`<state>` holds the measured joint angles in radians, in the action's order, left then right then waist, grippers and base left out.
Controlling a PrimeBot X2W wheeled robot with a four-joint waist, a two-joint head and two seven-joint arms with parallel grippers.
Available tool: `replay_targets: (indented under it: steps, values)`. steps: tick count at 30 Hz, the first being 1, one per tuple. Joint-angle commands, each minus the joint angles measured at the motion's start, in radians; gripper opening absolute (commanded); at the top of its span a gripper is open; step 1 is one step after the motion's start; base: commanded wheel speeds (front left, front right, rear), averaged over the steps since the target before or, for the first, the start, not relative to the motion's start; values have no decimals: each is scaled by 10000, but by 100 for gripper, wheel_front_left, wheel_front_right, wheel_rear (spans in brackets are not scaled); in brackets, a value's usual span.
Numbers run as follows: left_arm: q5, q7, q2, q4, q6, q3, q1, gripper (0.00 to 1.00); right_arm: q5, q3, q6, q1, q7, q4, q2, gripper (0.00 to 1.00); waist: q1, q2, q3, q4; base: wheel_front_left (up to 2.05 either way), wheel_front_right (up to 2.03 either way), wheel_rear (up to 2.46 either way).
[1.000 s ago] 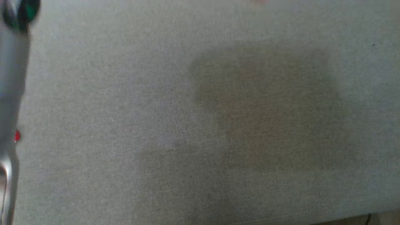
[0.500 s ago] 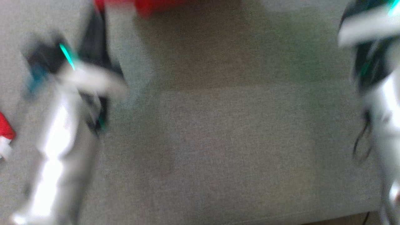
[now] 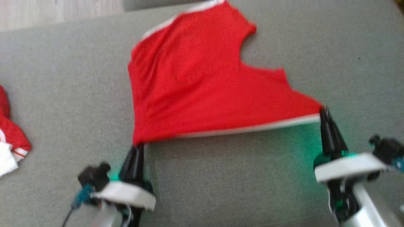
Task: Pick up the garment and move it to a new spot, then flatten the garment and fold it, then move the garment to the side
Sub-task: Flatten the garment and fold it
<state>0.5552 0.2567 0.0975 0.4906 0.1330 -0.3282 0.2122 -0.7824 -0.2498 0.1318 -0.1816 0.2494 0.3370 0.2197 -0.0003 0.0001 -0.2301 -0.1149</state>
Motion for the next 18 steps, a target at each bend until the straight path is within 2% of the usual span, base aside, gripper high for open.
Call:
replay_targets:
  steps: [1, 6, 11, 14, 18]
  values:
    - [14, 50, 103, -375, -25, 237, -353, 0, -115, 58, -11, 488, 123, -404, 115, 0, 3, -1, 477, -3, 0, 0, 0]
    - [-49, 50, 225, -850, -24, -273, -1225, 0, -349, 361, -11, 1633, 123, -854, 339, 0, 3, -1, 933, 28, 0, 0, 0]
    - [-218, 51, 350, -1420, -24, -505, -1421, 0, -381, 633, -11, 1865, 123, -1366, 439, 0, 3, -1, 943, 82, 0, 0, 0]
    - [-282, 51, 401, -1725, -24, -714, -1122, 0, -321, 677, -11, 1478, 119, -1574, 429, 0, 3, -1, 741, 211, 0, 0, 0]
    - [-133, 51, 353, -1896, -24, -814, -258, 0, -216, 695, -11, 209, -145, -1483, 315, 0, 3, -1, 237, 451, 0, 0, 0]
